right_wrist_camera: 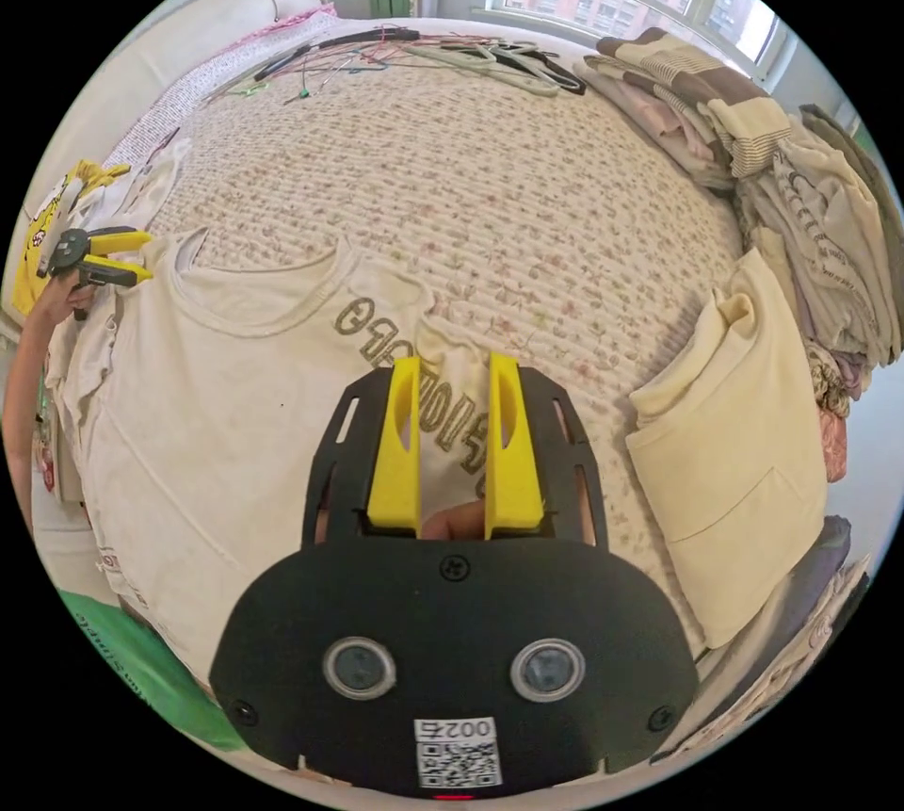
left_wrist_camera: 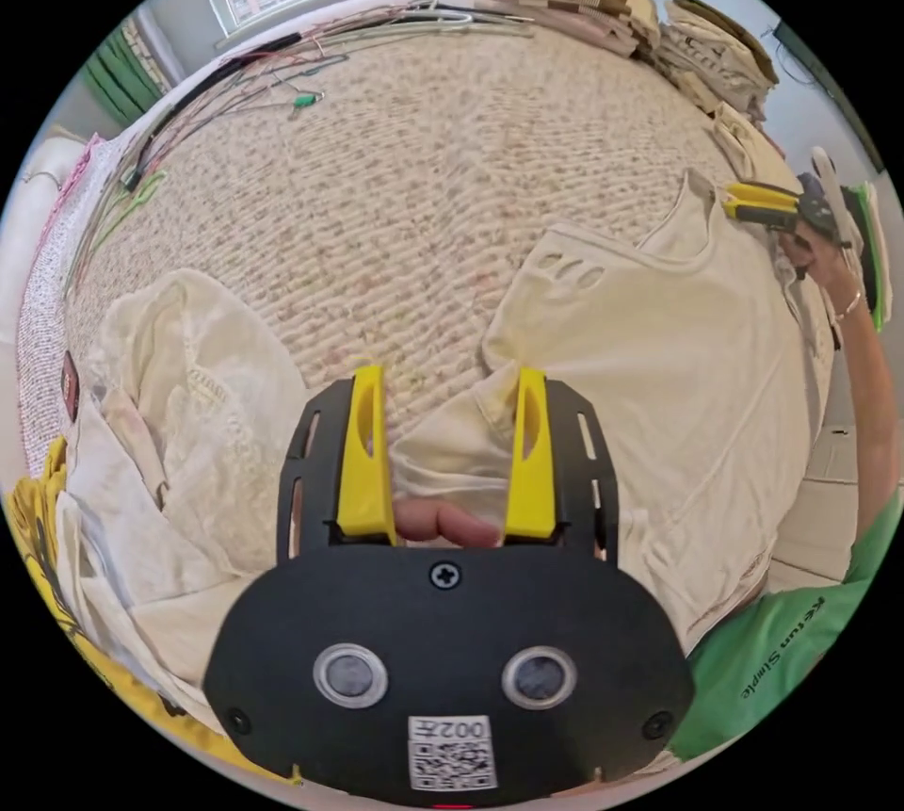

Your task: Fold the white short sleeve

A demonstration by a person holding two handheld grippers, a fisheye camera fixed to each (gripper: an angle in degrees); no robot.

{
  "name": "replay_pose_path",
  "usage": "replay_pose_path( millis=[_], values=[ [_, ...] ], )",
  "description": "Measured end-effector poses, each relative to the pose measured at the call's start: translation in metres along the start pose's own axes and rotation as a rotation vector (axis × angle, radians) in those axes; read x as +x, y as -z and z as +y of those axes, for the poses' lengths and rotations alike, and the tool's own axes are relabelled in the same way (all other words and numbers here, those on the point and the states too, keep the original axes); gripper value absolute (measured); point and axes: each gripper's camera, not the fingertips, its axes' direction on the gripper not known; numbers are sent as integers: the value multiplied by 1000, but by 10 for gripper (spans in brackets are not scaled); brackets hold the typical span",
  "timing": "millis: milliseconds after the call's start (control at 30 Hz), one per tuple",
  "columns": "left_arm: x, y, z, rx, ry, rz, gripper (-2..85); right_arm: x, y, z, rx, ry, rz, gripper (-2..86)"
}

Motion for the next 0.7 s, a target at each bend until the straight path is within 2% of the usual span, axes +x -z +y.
replay_pose_path(
  millis=[100, 300, 433, 600, 700],
  values=[
    [9, -2, 4, 4, -2, 16, 128, 3, 9, 4, -13, 23, -70, 18],
    [30, 18, 5, 75, 26, -34, 7, 2, 63, 11, 80, -2, -35, -5],
    [42, 39, -9, 168, 73, -153, -6, -4, 120, 5, 195, -38, 99, -7],
    [66, 93, -23, 418, 131, -379, -8, -4, 197, 0, 383, -98, 171, -7],
    [76, 102, -14, 501, 173, -415, -9, -9, 225, 16, 457, -104, 188, -6]
  ],
)
